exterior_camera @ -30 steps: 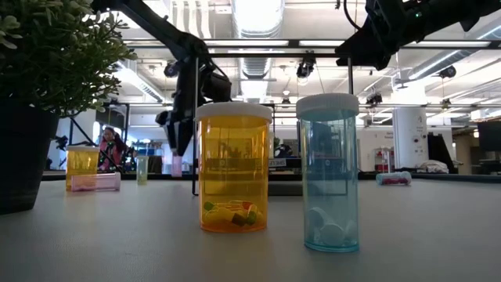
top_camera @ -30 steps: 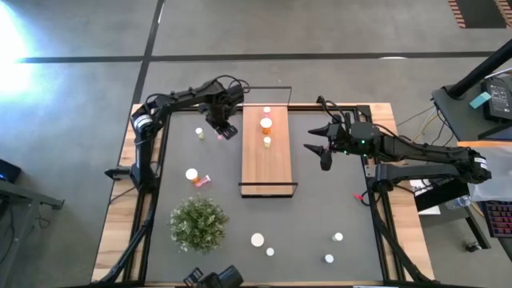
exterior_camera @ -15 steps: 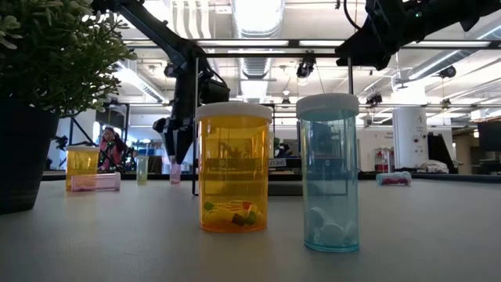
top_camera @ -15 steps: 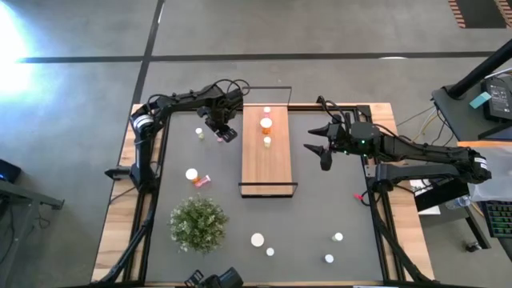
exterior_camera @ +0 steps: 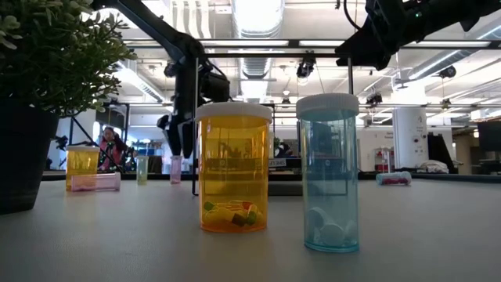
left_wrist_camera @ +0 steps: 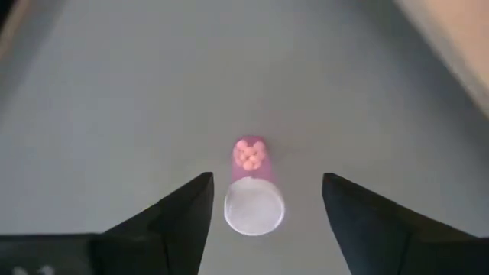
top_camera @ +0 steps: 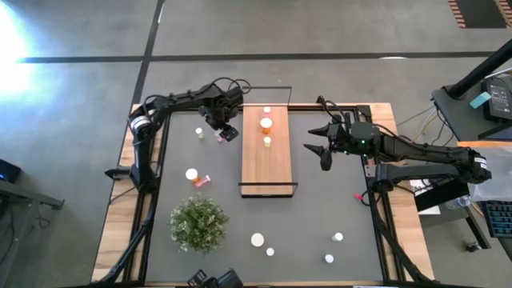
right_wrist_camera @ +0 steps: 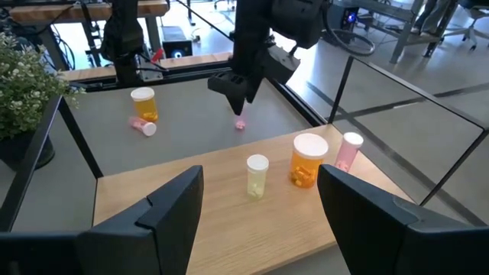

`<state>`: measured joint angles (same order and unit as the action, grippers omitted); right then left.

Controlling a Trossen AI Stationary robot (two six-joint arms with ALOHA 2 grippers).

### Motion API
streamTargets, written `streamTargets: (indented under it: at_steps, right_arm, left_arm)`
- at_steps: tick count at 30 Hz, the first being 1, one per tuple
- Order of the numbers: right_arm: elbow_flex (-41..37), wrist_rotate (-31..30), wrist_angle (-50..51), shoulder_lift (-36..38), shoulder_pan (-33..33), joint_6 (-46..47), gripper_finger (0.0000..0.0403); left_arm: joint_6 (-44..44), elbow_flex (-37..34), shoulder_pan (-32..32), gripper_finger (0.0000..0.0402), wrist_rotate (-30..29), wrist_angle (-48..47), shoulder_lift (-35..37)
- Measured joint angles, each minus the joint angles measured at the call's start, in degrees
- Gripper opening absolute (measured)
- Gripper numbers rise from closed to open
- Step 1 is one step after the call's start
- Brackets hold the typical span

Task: Pick and place medicine bottles onto shelf by color
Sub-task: Put the top pink pill bottle on the shelf aligned with the other pink pill bottle

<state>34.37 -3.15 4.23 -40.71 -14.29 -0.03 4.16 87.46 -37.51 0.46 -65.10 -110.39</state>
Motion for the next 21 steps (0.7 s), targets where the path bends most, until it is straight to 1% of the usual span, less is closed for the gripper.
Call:
streamTargets:
  at_steps: [4, 7, 10, 15, 19, 21]
  right_arm:
    - [0.0, 0.0, 0.0, 0.0, 0.0, 0.0, 0.0249]
    - [0.0, 0.0, 0.0, 0.0, 0.0, 0.0, 0.0249]
    - [0.0, 0.0, 0.0, 0.0, 0.0, 0.0, 0.0249]
    - [0.0, 0.0, 0.0, 0.0, 0.0, 0.0, 0.0249]
    - [0.0, 0.0, 0.0, 0.0, 0.0, 0.0, 0.0249]
    - [0.0, 0.0, 0.0, 0.0, 0.0, 0.0, 0.0249]
  left_arm:
    - [-6.8, 0.0, 0.9, 0.0233, -0.1, 1.2, 2.2]
    - [-9.3, -0.7, 1.8, 0.0233, -0.7, 3.5, 4.1]
    - [-11.1, -3.2, 2.4, 0.0233, -0.9, 6.5, 7.0]
    - [-15.4, -11.9, 2.6, 0.0233, -1.0, 13.4, 13.8]
    - [-23.8, -20.4, 2.6, 0.0233, -1.4, 20.2, 20.6]
    - [-28.0, -24.8, 2.6, 0.0233, -1.7, 25.0, 23.7]
